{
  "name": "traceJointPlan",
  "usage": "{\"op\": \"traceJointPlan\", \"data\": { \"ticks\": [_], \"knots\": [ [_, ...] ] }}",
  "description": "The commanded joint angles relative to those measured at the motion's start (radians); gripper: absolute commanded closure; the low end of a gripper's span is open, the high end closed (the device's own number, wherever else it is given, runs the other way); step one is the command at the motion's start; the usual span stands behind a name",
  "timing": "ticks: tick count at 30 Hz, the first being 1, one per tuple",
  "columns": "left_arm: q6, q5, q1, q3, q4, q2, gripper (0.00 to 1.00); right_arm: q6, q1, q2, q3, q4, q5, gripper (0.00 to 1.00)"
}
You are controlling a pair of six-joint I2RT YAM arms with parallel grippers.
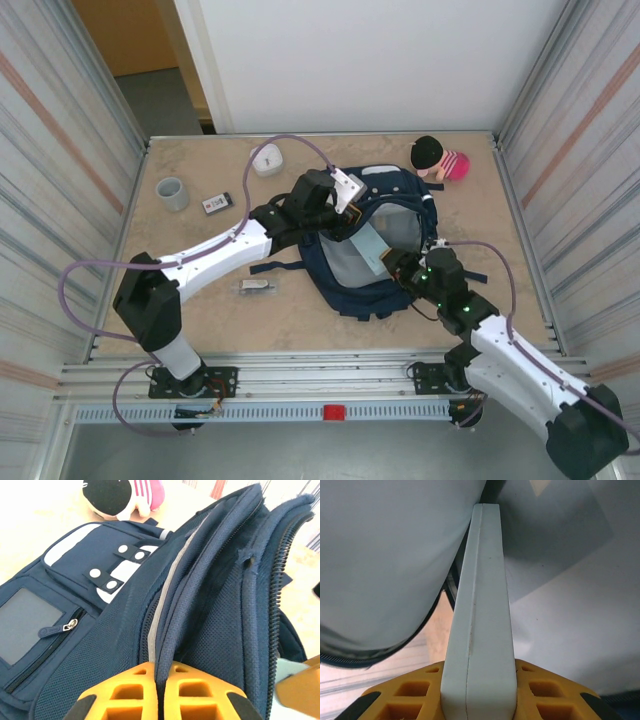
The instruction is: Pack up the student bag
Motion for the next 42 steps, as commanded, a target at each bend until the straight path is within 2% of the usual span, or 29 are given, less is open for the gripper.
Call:
{"op": "traceJointPlan", "data": {
  "ticks": [1, 10, 17, 21, 25, 29, 33, 36, 42],
  "knots": [
    [-0.066, 0.06, 0.008, 0.041, 0.139, -0.074, 1.0, 0.033, 0.043, 0.065, 0.006, 0.305, 0.16, 0.83],
    [-0.085, 0.1, 0.019, 0.05, 0.152, -0.09, 1.0, 0.05, 0.149, 0.346, 0.072, 0.543, 0.279, 0.81],
    [-0.084, 0.108, 0.027, 0.045, 0.152, -0.103, 1.0, 0.091, 0.157, 0.579, 0.139, 0.682, 0.255, 0.8],
    [-0.083, 0.105, 0.033, 0.042, 0.154, -0.107, 1.0, 0.143, 0.169, 0.676, 0.177, 0.655, 0.28, 0.74],
    [-0.077, 0.097, 0.038, 0.042, 0.143, -0.107, 1.0, 0.178, 0.167, 0.741, 0.211, 0.578, 0.238, 0.65],
    [-0.059, 0.075, 0.04, 0.043, 0.12, -0.109, 1.0, 0.185, 0.166, 0.73, 0.216, 0.461, 0.176, 0.51],
    [-0.037, 0.037, 0.043, 0.029, 0.109, -0.109, 1.0, 0.164, 0.164, 0.654, 0.196, 0.328, 0.139, 0.36],
    [-0.035, 0.028, 0.046, 0.018, 0.112, -0.103, 1.0, 0.136, 0.166, 0.571, 0.185, 0.228, 0.127, 0.32],
    [-0.031, 0.02, 0.047, 0.005, 0.096, -0.087, 1.0, 0.054, 0.166, 0.331, 0.171, -0.037, 0.138, 0.3]
  ]
}}
